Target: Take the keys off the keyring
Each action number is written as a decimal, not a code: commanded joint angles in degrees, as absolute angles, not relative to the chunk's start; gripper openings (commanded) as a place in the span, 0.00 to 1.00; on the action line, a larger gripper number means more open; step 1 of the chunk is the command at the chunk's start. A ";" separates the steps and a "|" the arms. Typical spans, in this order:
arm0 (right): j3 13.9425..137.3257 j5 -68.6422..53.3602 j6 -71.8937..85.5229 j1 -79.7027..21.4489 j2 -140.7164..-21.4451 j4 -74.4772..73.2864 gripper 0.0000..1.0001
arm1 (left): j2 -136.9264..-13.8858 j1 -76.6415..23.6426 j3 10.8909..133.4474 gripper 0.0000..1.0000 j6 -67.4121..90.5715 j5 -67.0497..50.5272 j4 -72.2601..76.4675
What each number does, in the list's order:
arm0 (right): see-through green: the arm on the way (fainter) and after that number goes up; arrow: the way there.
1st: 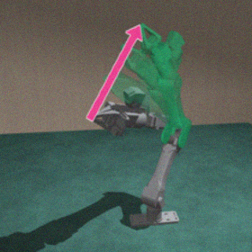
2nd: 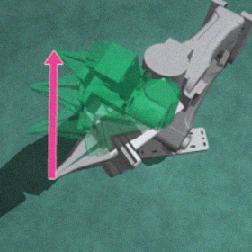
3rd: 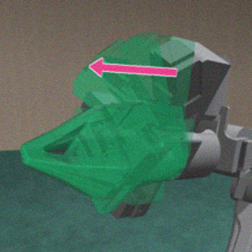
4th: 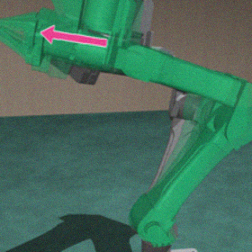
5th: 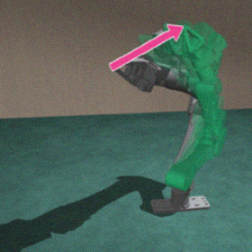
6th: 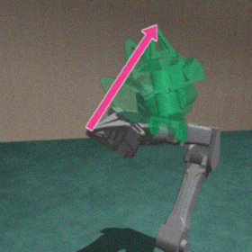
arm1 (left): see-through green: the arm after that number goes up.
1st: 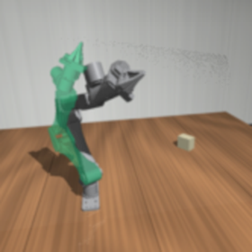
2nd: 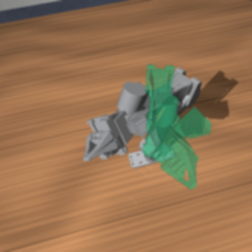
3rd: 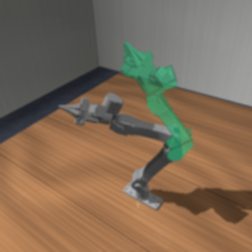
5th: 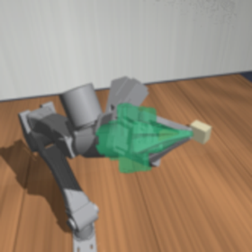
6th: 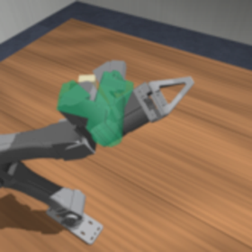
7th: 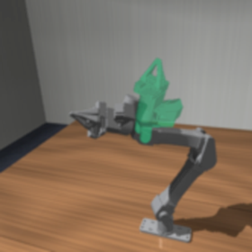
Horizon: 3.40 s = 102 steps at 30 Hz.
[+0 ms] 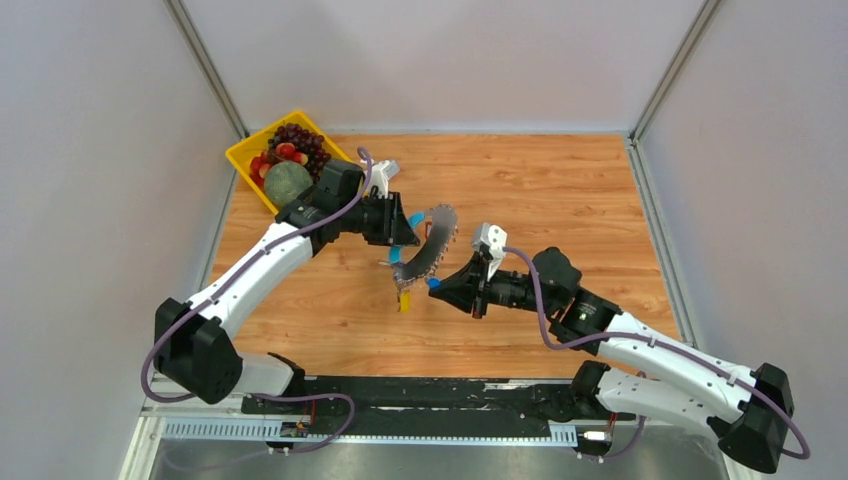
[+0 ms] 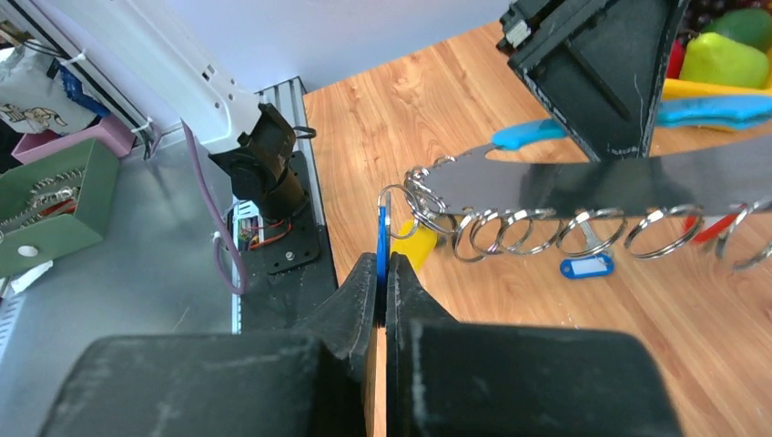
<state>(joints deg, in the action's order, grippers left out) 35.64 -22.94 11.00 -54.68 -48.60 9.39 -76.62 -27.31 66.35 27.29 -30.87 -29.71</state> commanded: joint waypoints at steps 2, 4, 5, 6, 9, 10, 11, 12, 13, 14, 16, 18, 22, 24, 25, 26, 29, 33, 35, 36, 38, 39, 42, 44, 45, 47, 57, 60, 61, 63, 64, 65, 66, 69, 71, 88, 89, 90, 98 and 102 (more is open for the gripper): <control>50.02 -24.39 14.83 -54.63 -52.81 6.82 0.00 | -78.95 -26.24 66.14 0.43 26.95 -29.77 -24.47; 53.85 -24.46 17.20 -53.15 -56.20 4.74 0.00 | -78.22 -26.22 65.97 0.53 26.42 -29.19 -24.50; 55.38 -25.15 18.78 -52.42 -57.56 4.45 0.00 | -77.03 -26.24 65.77 0.56 26.26 -28.61 -24.52; 56.40 -25.96 20.88 -51.18 -58.85 4.45 0.00 | -76.31 -26.26 65.64 0.61 25.70 -27.21 -24.65; 58.86 -27.92 25.87 -48.70 -61.55 4.57 0.00 | -71.93 -25.98 65.19 0.75 24.54 -22.85 -26.26; 59.43 -28.42 26.89 -48.13 -62.23 4.57 0.00 | -70.94 -25.87 65.03 0.78 24.00 -21.01 -26.87; 59.89 -28.81 27.73 -47.73 -62.64 4.57 0.00 | -68.62 -25.54 64.57 0.82 23.78 -19.69 -27.06; 60.29 -29.13 28.41 -47.55 -62.93 4.53 0.00 | -67.53 -25.34 64.28 0.83 23.48 -19.16 -27.20; 60.68 -29.48 29.07 -47.33 -63.19 4.56 0.00 | -65.18 -24.92 63.71 0.86 23.43 -18.24 -27.22; 60.99 -30.29 29.66 -47.11 -63.38 4.57 0.00 | -63.97 -24.72 63.45 0.87 23.33 -17.86 -27.15; 61.65 -31.80 30.04 -46.88 -63.62 4.57 0.00 | -59.39 -24.17 63.10 0.89 23.05 -16.58 -27.28; 61.93 -32.89 30.07 -46.86 -63.60 4.57 0.00 | -56.29 -24.09 63.09 0.91 22.55 -15.29 -27.29; 62.18 -33.75 29.41 -46.53 -63.34 4.48 0.00 | -51.06 -24.06 63.02 0.94 20.90 -15.67 -25.80; 62.31 -33.90 29.33 -46.24 -63.40 4.41 0.00 | -49.21 -24.08 62.71 0.95 20.33 -17.60 -24.07; 62.42 -33.97 29.21 -46.17 -63.53 4.40 0.00 | -48.60 -24.08 62.24 0.95 20.02 -19.39 -22.54; 62.55 -34.07 29.04 -46.12 -63.58 4.39 0.00 | -47.57 -24.04 62.01 0.94 19.94 -20.33 -21.73; 62.75 -33.67 28.48 -45.84 -63.70 4.39 0.00 | -45.78 -24.08 59.47 0.89 19.74 -26.13 -15.99; 62.75 -32.54 28.88 -45.28 -63.63 4.39 0.00 | -43.78 -24.05 55.04 0.77 20.59 -32.71 -8.21; 62.86 -32.38 29.35 -45.17 -63.71 4.39 0.00 | -43.17 -24.08 53.15 0.73 21.82 -35.86 -4.75; 62.91 -32.49 29.54 -45.17 -63.80 4.39 0.00 | -42.87 -24.06 52.29 0.72 22.68 -37.57 -3.83; 63.08 -32.94 30.08 -45.11 -63.89 4.40 0.00 | -42.53 -24.04 51.49 0.71 24.01 -39.85 -1.17; 63.21 -33.29 30.25 -45.09 -63.91 4.49 0.00 | -42.44 -24.06 51.32 0.71 24.31 -40.45 0.30; 63.23 -34.00 30.57 -45.15 -63.75 4.48 0.00 | -42.12 -24.08 50.99 0.69 25.24 -41.89 2.31; 63.12 -34.25 30.65 -45.19 -63.46 4.48 0.00 | -42.21 -24.08 50.98 0.68 25.30 -42.23 2.66; 63.04 -34.28 30.55 -45.21 -63.34 4.48 0.00 | -42.30 -24.08 50.89 0.66 25.35 -42.34 2.82; 62.93 -34.44 30.42 -45.16 -63.09 4.48 0.00 | -42.42 -24.08 50.61 0.64 25.58 -42.81 3.63; 63.52 -36.11 30.32 -45.15 -63.13 4.40 0.00 | -45.04 -24.08 50.18 0.38 27.40 -46.35 7.04; 63.71 -36.92 30.52 -45.11 -63.08 4.39 0.00 | -45.23 -24.06 49.60 0.37 29.28 -48.45 10.67; 63.72 -37.20 30.64 -45.12 -63.10 4.39 0.00 | -45.20 -24.07 49.14 0.38 30.15 -49.44 12.45; 63.80 -37.56 30.87 -45.09 -63.11 4.39 0.00 | -45.14 -24.11 48.53 0.39 30.86 -50.50 14.16; 63.85 -37.68 31.04 -45.15 -63.06 4.39 0.00 | -45.14 -24.16 48.39 0.40 30.90 -50.65 14.37; 63.96 -37.69 31.15 -45.10 -63.10 4.39 0.00 | -45.16 -24.16 48.11 0.40 30.84 -50.70 14.54; 64.06 -37.75 31.24 -45.12 -63.10 4.39 0.00 | -45.22 -24.17 48.01 0.40 30.76 -50.71 14.56; 64.61 -37.95 31.45 -45.16 -63.28 4.39 0.00 | -45.49 -24.23 47.36 0.40 30.45 -50.76 14.94; 65.05 -38.13 31.66 -45.12 -63.49 4.39 0.00 | -45.52 -24.43 46.66 0.40 30.02 -50.84 15.95; 65.66 -38.22 32.13 -45.10 -64.73 4.45 0.00 | -42.74 -27.51 44.44 0.40 23.07 -43.56 16.35; 65.39 -37.66 31.59 -45.10 -64.58 4.34 0.00 | -42.55 -27.51 44.76 0.42 22.96 -42.48 15.21; 64.82 -36.83 31.41 -45.14 -64.40 4.19 0.00 | -42.45 -27.51 45.53 0.45 23.08 -39.47 12.33; 58.88 -23.60 45.76 -42.99 -65.14 1.89 0.00 | -44.64 -27.50 48.67 0.69 37.95 -22.68 -3.95; 57.36 -22.04 57.52 -39.97 -67.21 -1.91 0.00 | -45.50 -27.47 47.08 0.73 42.39 -24.35 -5.47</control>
<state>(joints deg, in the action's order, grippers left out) 58.37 -26.74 42.78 -42.61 -65.84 -0.27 -44.56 -27.35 47.51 34.96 -26.15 -0.58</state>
